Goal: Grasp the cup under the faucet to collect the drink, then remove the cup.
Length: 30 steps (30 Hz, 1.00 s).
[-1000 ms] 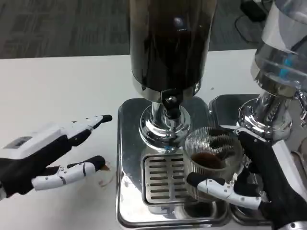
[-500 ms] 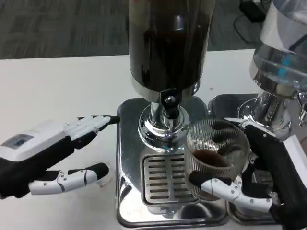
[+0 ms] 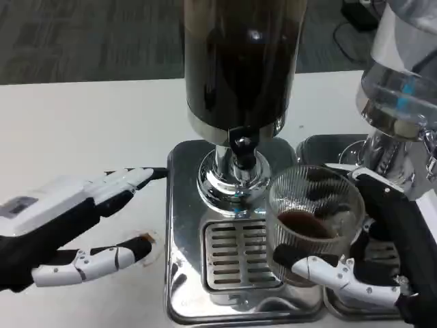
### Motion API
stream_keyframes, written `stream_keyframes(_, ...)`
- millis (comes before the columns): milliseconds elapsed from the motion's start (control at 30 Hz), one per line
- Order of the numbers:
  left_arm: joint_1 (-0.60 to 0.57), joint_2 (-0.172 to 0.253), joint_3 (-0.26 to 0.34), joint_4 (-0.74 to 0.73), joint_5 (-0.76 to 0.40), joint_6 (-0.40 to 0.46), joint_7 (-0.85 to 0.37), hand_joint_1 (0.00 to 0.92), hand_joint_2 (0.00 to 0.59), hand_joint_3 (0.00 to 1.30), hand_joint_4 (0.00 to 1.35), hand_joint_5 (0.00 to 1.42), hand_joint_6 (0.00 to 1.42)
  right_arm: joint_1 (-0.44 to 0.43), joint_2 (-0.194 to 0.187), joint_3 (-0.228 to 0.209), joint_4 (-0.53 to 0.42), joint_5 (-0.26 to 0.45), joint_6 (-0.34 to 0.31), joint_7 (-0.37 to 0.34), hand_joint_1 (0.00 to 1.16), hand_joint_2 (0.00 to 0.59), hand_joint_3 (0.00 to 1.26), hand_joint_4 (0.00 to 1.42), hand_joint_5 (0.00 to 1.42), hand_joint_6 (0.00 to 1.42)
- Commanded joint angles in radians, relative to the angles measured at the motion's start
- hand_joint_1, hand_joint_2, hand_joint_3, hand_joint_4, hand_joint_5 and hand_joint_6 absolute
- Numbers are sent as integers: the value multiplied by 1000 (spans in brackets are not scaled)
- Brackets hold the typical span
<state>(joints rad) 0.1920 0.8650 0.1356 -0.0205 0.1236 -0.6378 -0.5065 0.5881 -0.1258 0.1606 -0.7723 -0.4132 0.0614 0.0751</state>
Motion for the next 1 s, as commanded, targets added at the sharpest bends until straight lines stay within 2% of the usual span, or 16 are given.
stream_keyframes(33,19,17,22,-46,-21,32,-35,0,256,0,0,0,0,-17,-8,-32,-39,47,-2,21,969,157,490,576,816,1162)
stream_keyframes(233,60,-14,41,-130,-29,96,-34,0,262,0,0,0,0,-14,-9,-64,-45,82,-7,32,965,158,491,576,815,1162)
stream_keyframes(500,92,-30,87,-233,50,141,-12,0,272,0,0,0,0,-31,-24,-97,-77,110,14,65,968,160,503,585,823,1162)
stream_keyframes(700,99,-28,118,-291,112,142,-8,0,278,0,0,0,0,-53,-44,-114,-76,118,10,85,981,169,504,574,825,1162)
stream_keyframes(1000,118,-30,135,-335,154,148,-13,0,293,0,0,0,0,-55,-44,-114,-66,129,4,95,986,171,504,568,825,1141)
